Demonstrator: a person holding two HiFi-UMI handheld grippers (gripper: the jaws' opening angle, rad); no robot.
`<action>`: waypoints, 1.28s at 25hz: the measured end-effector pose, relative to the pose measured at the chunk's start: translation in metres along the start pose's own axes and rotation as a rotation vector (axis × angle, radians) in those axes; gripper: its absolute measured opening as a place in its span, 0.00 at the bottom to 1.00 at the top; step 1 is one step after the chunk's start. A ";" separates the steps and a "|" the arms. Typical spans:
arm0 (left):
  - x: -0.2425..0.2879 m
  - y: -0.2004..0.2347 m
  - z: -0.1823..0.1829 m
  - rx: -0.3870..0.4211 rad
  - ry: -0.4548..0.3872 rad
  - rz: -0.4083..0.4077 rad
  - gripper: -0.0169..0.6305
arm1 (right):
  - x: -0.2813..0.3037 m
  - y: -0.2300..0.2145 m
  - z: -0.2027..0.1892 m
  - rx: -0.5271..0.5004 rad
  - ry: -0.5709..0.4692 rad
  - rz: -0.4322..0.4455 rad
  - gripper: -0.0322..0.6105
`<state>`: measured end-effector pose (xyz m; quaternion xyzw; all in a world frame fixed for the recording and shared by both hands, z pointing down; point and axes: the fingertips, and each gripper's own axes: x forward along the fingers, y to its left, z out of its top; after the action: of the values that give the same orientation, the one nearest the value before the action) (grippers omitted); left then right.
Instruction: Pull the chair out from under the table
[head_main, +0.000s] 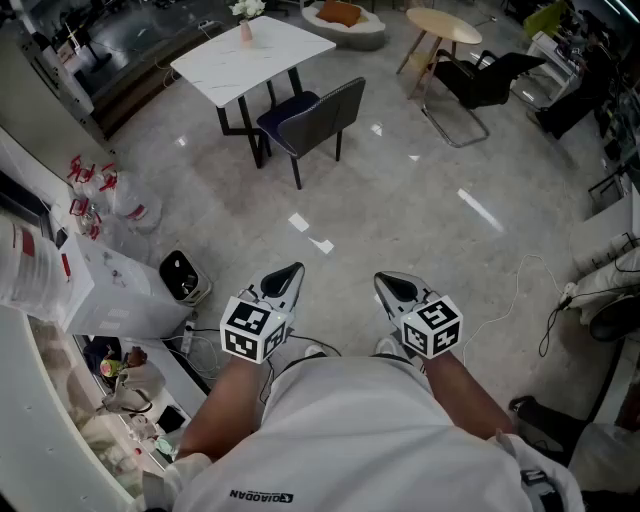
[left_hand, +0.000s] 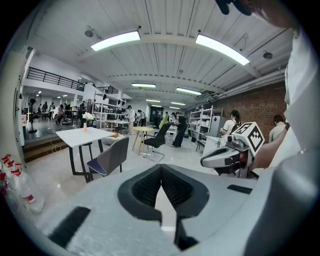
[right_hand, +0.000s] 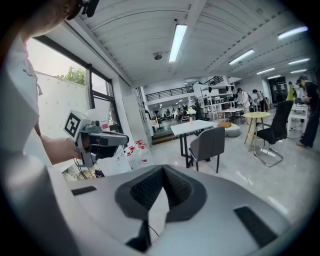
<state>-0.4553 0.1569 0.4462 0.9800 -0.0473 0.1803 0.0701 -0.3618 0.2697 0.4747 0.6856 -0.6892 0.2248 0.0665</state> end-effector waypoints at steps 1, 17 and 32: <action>0.000 0.000 0.000 0.000 0.001 -0.002 0.03 | 0.000 0.001 0.001 0.000 -0.001 -0.001 0.05; -0.010 0.007 -0.005 -0.014 0.004 -0.025 0.03 | 0.008 0.017 0.006 0.040 -0.016 0.003 0.06; -0.024 0.015 -0.036 -0.038 0.033 -0.074 0.03 | 0.004 0.030 -0.014 0.048 0.016 -0.099 0.06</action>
<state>-0.4916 0.1491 0.4729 0.9765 -0.0134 0.1926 0.0961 -0.3942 0.2704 0.4818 0.7184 -0.6483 0.2434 0.0666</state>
